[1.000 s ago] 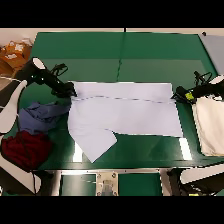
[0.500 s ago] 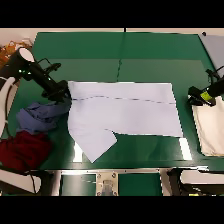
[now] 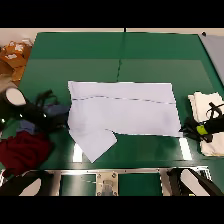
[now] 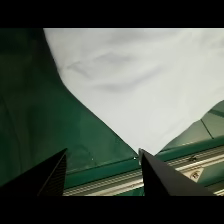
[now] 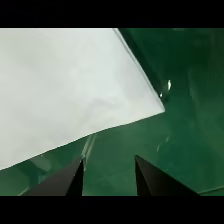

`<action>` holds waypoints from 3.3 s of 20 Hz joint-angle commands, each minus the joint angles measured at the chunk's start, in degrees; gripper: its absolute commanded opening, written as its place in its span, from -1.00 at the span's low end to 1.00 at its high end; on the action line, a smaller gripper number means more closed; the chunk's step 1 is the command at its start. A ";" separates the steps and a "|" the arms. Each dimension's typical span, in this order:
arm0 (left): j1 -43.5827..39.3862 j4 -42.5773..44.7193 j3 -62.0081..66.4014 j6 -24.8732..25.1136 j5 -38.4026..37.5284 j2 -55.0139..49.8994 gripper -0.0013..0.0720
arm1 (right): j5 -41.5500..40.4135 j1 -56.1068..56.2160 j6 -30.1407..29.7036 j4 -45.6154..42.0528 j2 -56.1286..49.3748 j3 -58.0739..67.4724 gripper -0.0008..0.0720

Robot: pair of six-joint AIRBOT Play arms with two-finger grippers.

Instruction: Fold the shirts.

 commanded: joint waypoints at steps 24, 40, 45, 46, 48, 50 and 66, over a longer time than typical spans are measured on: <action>-14.36 -0.55 -7.17 -3.04 4.35 10.01 -0.92 | -6.80 -0.39 -0.55 3.08 1.99 -5.16 -0.93; -9.16 4.55 35.93 4.09 12.52 -29.51 -0.91 | -21.55 13.90 -0.61 15.61 -28.98 30.18 -0.93; -7.91 5.29 45.72 3.26 20.46 -40.28 0.62 | -24.46 14.75 -1.66 17.75 -44.02 43.30 0.31; -6.91 5.73 46.88 1.29 22.12 -40.41 0.53 | -22.51 14.43 -4.13 17.94 -45.99 46.93 0.34; -3.82 5.90 50.34 -1.84 18.29 -40.33 0.54 | -16.11 12.17 -11.26 16.65 -47.15 52.89 0.34; -0.83 5.81 53.57 -2.03 9.33 -40.30 0.54 | -9.84 8.66 -15.87 14.27 -47.12 56.37 0.34; -5.66 -0.46 54.62 1.70 4.74 -40.33 -0.91 | 5.88 5.14 -31.12 19.82 -62.95 57.00 -0.69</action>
